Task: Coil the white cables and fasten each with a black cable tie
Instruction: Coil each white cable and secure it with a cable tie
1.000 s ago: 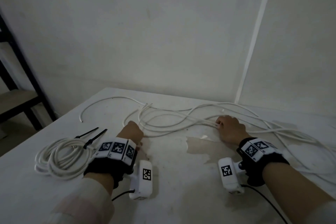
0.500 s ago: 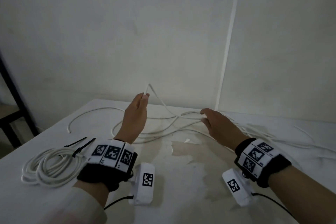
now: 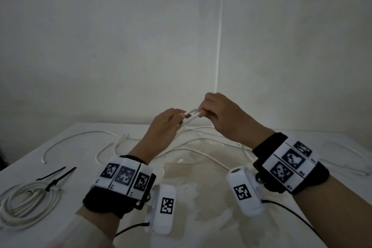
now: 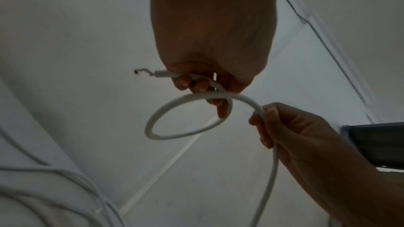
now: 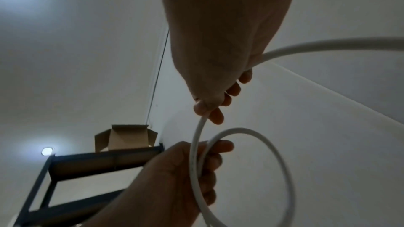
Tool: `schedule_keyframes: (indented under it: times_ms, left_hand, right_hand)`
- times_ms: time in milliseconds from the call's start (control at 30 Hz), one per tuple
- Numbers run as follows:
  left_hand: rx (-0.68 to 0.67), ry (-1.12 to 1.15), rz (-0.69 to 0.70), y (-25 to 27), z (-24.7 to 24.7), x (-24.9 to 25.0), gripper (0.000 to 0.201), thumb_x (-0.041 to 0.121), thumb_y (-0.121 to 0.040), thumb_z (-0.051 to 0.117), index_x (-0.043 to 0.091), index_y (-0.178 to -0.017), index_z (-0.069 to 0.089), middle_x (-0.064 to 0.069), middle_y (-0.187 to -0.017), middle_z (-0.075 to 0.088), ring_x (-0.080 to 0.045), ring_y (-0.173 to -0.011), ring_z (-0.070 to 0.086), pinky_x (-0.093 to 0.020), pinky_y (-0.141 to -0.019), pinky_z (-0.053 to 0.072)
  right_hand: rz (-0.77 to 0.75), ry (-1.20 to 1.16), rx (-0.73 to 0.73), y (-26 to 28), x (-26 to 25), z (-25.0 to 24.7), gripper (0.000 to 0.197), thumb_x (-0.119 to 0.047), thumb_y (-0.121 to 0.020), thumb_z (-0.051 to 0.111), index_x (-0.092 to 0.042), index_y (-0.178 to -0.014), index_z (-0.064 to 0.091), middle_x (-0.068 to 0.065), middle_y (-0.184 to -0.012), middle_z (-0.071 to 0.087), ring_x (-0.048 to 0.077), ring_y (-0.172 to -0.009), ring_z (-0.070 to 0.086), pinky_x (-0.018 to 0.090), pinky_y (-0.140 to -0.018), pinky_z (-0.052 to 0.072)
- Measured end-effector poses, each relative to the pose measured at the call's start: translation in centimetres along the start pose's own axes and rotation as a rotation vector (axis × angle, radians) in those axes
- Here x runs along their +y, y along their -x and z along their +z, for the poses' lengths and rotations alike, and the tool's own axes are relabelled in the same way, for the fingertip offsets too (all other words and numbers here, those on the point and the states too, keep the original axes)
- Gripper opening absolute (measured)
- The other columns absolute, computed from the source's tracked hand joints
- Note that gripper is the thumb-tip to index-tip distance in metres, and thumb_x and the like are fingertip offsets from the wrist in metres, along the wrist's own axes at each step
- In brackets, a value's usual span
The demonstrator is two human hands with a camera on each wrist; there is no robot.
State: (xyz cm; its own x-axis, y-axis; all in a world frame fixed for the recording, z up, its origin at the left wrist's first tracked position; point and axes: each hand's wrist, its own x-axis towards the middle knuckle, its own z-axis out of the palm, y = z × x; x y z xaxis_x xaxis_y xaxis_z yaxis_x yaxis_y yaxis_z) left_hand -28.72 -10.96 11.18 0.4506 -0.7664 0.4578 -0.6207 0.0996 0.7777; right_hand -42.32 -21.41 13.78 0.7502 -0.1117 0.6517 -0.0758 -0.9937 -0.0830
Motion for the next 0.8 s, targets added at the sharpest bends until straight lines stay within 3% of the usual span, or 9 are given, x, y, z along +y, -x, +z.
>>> schedule_keyframes:
  times_ms: [67, 100, 200, 333, 467, 567, 633, 700, 800]
  left_hand:
    - [-0.03, 0.035, 0.014, 0.2, 0.6, 1.2, 0.033, 0.019, -0.097, 0.037, 0.007, -0.086, 0.066, -0.002, -0.075, 0.05, -0.007, -0.065, 0.041, -0.013, -0.054, 0.031]
    - [-0.05, 0.058, 0.017, 0.4, 0.8, 1.7, 0.036, 0.024, -0.098, 0.036, 0.011, -0.084, 0.068, 0.0, -0.074, 0.05, -0.008, -0.067, 0.042, -0.014, -0.057, 0.031]
    - [-0.117, 0.06, 0.037, 0.8, 1.4, 2.8, 0.034, 0.036, -0.096, 0.04, 0.023, -0.078, 0.066, 0.008, -0.068, 0.049, 0.001, -0.062, 0.046, -0.012, -0.06, 0.034]
    - [-0.134, 0.08, 0.073, 1.0, 2.0, 3.0, 0.026, 0.027, -0.094, 0.048, 0.024, -0.074, 0.063, 0.01, -0.062, 0.047, 0.008, -0.051, 0.045, -0.005, -0.053, 0.032]
    - [-0.186, 0.066, 0.091, 1.0, 2.0, 3.1, 0.021, 0.029, -0.09, 0.053, 0.022, -0.075, 0.065, 0.014, -0.059, 0.051, 0.003, -0.056, 0.043, -0.009, -0.057, 0.033]
    - [-0.187, 0.023, 0.106, 0.9, 2.0, 2.9, 0.022, 0.03, -0.09, 0.054, 0.029, -0.07, 0.063, 0.017, -0.052, 0.051, 0.003, -0.053, 0.043, -0.01, -0.056, 0.032]
    - [-0.182, 0.013, 0.111, 1.0, 1.9, 2.8, 0.025, 0.028, -0.092, 0.051, 0.028, -0.069, 0.062, 0.016, -0.052, 0.051, 0.004, -0.053, 0.044, -0.009, -0.056, 0.032]
    - [-0.183, 0.041, 0.105, 1.1, 1.7, 2.6, 0.028, 0.023, -0.094, 0.048, 0.024, -0.069, 0.061, 0.023, -0.049, 0.052, 0.009, -0.053, 0.047, -0.004, -0.056, 0.034]
    - [-0.175, 0.105, 0.093, 1.3, 1.2, 2.3, 0.029, 0.024, -0.095, 0.046, 0.023, -0.07, 0.062, 0.024, -0.051, 0.051, 0.008, -0.057, 0.047, -0.003, -0.059, 0.034]
  right_hand:
    - [0.051, -0.031, -0.004, 0.3, 0.1, -0.9, 0.018, -0.011, -0.09, 0.051, -0.001, -0.083, 0.064, 0.008, -0.076, 0.056, 0.015, -0.068, 0.042, 0.019, -0.057, 0.029]
    - [0.099, -0.061, -0.01, 0.6, 0.1, -1.3, 0.017, -0.013, -0.092, 0.05, -0.003, -0.088, 0.063, 0.005, -0.077, 0.058, 0.015, -0.069, 0.044, 0.018, -0.059, 0.031]
    - [0.233, -0.123, -0.024, 1.7, 0.5, -2.1, 0.014, -0.014, -0.094, 0.047, -0.009, -0.088, 0.059, -0.006, -0.069, 0.053, 0.017, -0.067, 0.047, 0.026, -0.06, 0.036]
    - [0.36, -0.157, -0.006, 2.6, 1.5, -2.5, 0.018, -0.015, -0.095, 0.045, -0.018, -0.079, 0.053, -0.015, -0.067, 0.05, 0.005, -0.063, 0.047, 0.017, -0.057, 0.034]
    - [0.389, -0.195, 0.048, 3.3, 2.0, -2.3, 0.019, -0.013, -0.096, 0.043, -0.018, -0.08, 0.052, -0.013, -0.071, 0.052, 0.019, -0.075, 0.054, 0.029, -0.067, 0.041]
    - [0.386, -0.194, 0.046, 3.1, 2.0, -2.0, 0.019, -0.015, -0.097, 0.041, -0.019, -0.082, 0.052, -0.012, -0.072, 0.054, 0.02, -0.077, 0.056, 0.028, -0.068, 0.042]
    - [0.402, -0.219, 0.028, 2.9, 1.9, -1.9, 0.019, -0.018, -0.098, 0.04, -0.02, -0.081, 0.05, -0.014, -0.072, 0.055, 0.01, -0.072, 0.055, 0.019, -0.064, 0.039]
    - [0.405, -0.283, -0.007, 2.8, 1.4, -1.8, 0.019, -0.024, -0.098, 0.039, -0.02, -0.083, 0.05, -0.015, -0.072, 0.054, -0.006, -0.06, 0.051, 0.009, -0.055, 0.033]
    - [0.331, -0.32, -0.065, 2.9, 0.3, -1.4, 0.016, -0.032, -0.095, 0.046, -0.021, -0.094, 0.058, -0.02, -0.075, 0.055, -0.015, -0.06, 0.049, 0.005, -0.057, 0.034]
